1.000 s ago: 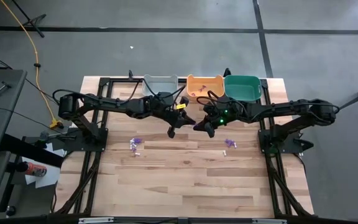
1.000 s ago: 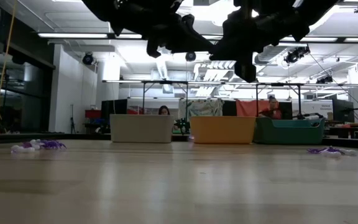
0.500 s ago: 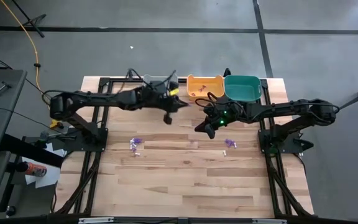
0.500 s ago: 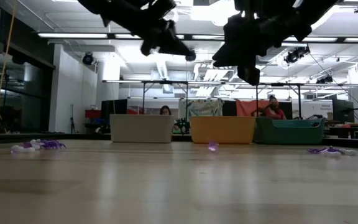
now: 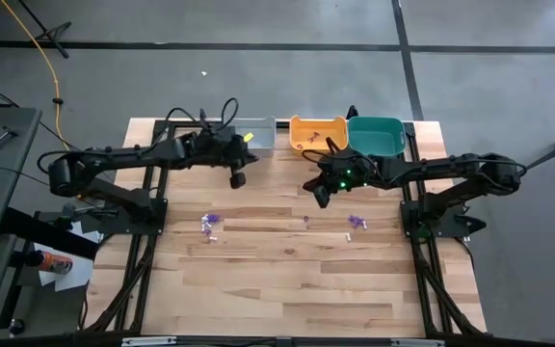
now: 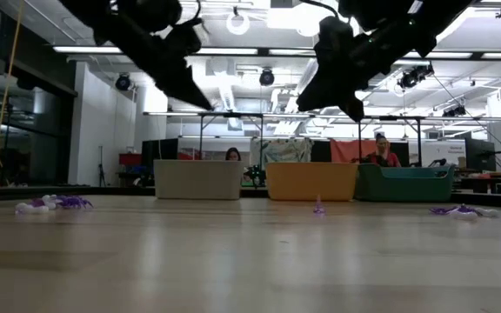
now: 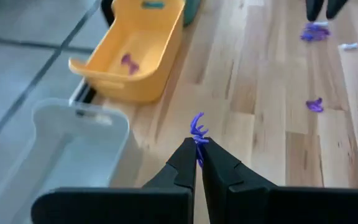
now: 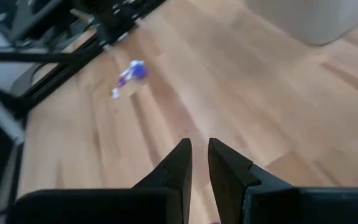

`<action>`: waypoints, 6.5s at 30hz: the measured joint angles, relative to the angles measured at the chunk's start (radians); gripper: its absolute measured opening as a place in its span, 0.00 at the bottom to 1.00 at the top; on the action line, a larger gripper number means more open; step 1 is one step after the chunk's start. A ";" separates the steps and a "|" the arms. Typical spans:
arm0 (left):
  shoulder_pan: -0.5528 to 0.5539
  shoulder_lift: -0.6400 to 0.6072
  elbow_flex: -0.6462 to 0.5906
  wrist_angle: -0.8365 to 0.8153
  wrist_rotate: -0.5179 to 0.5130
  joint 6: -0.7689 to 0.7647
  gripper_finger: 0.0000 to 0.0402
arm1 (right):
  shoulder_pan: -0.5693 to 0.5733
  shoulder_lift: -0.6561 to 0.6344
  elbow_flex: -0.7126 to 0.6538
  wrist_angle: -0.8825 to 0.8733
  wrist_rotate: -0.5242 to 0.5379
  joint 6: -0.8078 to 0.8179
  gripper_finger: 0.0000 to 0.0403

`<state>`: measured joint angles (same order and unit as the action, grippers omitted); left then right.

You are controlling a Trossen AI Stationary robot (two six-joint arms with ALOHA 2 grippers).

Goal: Sort Halloween decoration
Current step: Put the purple spider toy into the gray bin, then put the purple witch hat toy into the orange bin

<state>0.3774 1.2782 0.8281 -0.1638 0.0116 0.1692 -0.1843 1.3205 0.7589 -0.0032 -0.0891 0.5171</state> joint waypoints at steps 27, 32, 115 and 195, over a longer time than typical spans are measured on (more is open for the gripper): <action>0.411 0.625 0.643 -0.671 0.124 -0.135 0.00 | -0.110 0.000 0.000 0.028 0.093 0.069 0.12; 0.385 0.668 0.643 -0.655 0.057 -0.153 0.00 | -0.110 0.000 0.000 0.028 0.093 0.069 0.12; -0.057 -0.262 0.231 -0.192 -0.159 -0.470 0.36 | 0.125 0.528 0.367 -0.537 -0.085 -1.154 0.32; 0.021 -0.270 0.233 0.006 -0.123 -0.327 0.36 | -0.568 0.653 0.677 -0.718 0.096 -0.304 0.00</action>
<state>0.3988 1.0084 1.0607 -0.1581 -0.1112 -0.1581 -0.7525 1.9731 1.4359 -0.7211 0.0068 0.2127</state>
